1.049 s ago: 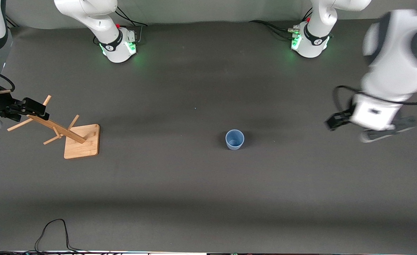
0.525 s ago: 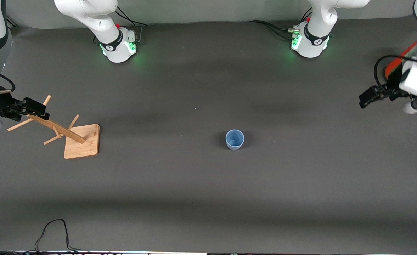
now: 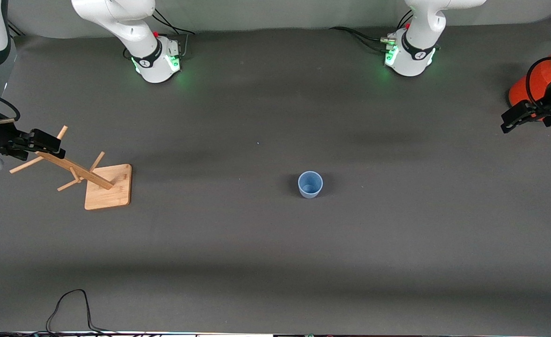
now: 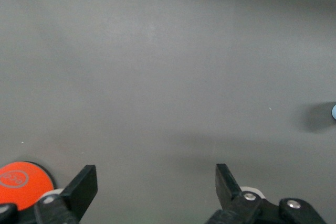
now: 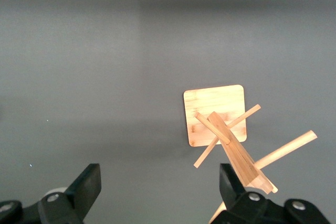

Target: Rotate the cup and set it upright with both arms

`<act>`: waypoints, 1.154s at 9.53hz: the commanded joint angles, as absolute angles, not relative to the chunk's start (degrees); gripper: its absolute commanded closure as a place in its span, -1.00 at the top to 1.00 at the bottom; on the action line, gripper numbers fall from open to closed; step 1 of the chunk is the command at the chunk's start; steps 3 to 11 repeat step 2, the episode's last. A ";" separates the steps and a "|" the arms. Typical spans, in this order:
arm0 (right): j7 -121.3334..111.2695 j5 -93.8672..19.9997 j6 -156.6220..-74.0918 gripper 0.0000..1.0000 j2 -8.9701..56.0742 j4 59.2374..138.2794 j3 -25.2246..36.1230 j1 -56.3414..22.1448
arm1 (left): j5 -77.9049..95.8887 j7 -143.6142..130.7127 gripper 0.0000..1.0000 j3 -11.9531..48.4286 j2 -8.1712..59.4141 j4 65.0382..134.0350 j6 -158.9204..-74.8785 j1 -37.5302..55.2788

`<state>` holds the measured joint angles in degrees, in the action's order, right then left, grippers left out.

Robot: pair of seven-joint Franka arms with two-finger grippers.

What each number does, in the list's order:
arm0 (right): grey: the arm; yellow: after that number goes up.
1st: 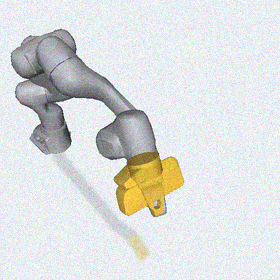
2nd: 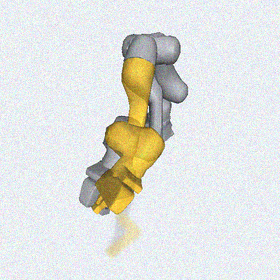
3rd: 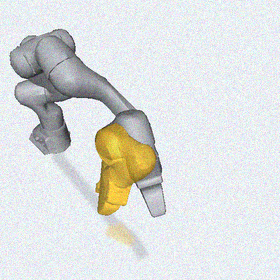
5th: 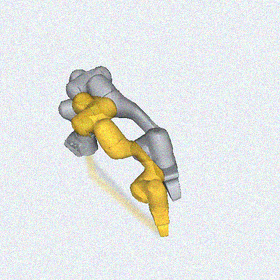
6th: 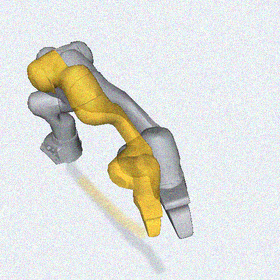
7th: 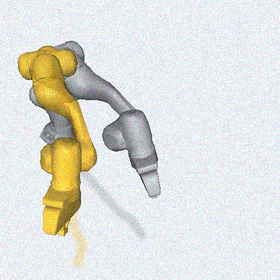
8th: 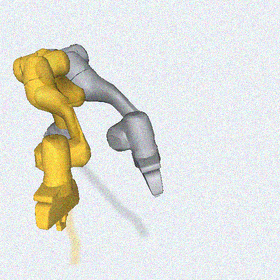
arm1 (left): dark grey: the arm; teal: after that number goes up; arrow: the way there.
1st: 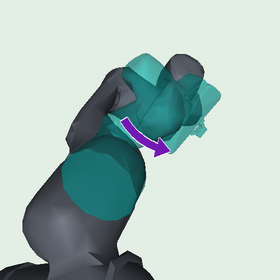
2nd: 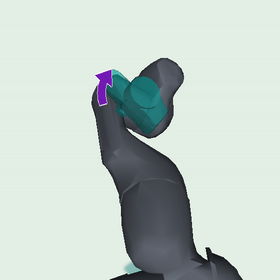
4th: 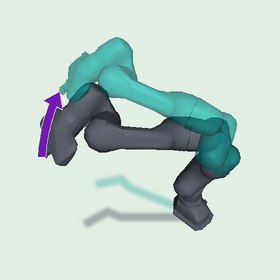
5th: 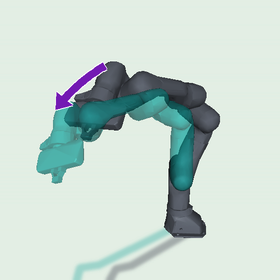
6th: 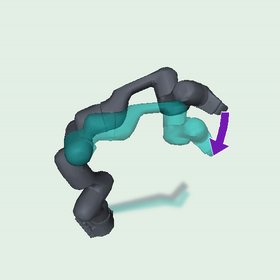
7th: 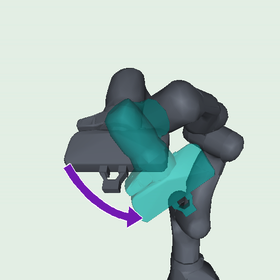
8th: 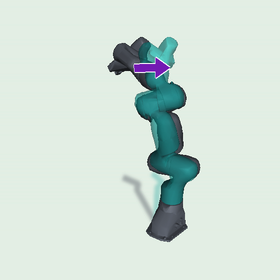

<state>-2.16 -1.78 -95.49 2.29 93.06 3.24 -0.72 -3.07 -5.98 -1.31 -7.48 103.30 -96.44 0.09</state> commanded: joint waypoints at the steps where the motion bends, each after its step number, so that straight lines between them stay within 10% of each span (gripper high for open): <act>1: -3.51 -1.05 -95.10 1.00 2.11 93.08 3.43 -0.97 | -2.55 -7.37 1.00 0.35 -4.48 98.26 -92.64 -0.97; 11: -3.43 -1.05 -95.10 1.00 2.20 93.08 3.43 -0.97 | -1.42 -7.64 1.00 0.18 -4.48 97.57 -92.20 -0.79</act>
